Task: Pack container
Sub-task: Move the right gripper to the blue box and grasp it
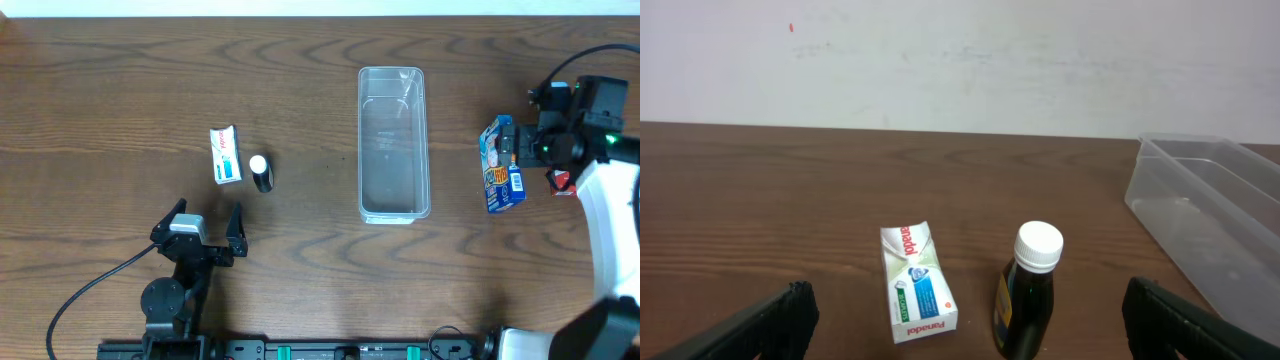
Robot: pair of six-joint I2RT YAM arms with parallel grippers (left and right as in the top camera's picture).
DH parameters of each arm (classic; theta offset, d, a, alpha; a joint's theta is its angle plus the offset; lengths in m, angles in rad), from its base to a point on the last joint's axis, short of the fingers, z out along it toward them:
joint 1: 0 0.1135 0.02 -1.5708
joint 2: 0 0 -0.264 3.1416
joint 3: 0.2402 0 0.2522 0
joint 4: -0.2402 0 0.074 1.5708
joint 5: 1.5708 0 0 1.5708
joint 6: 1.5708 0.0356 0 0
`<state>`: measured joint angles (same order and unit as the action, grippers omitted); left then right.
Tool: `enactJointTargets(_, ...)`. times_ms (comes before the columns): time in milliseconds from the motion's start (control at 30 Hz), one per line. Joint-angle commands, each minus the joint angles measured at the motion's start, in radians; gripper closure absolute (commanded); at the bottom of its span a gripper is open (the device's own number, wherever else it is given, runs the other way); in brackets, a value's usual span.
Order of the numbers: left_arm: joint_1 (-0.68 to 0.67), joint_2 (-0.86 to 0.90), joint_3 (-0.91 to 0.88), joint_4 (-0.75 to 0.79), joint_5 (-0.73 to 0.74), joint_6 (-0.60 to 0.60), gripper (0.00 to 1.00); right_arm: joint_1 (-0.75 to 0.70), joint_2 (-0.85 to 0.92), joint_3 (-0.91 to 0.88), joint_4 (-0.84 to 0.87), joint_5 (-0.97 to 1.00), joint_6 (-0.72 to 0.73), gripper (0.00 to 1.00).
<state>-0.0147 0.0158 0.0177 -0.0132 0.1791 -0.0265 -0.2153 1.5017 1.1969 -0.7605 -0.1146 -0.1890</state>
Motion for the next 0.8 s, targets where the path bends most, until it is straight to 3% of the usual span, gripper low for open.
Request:
enactJointTargets(0, 0.005, 0.002, -0.014, -0.039, 0.007, -0.005, 0.02, -0.006, 0.048, 0.018, 0.018, 0.013, -0.026, 0.01)
enactJointTargets(533, 0.005, 0.002, -0.014, -0.039, 0.007, -0.005, 0.02, 0.006, 0.254, 0.018, 0.054, 0.006, -0.026, 0.06)
enactJointTargets(767, 0.005, 0.002, -0.014, -0.039, 0.007, -0.005, 0.02, 0.006, 0.311, 0.018, 0.061, 0.005, -0.016, 0.20)
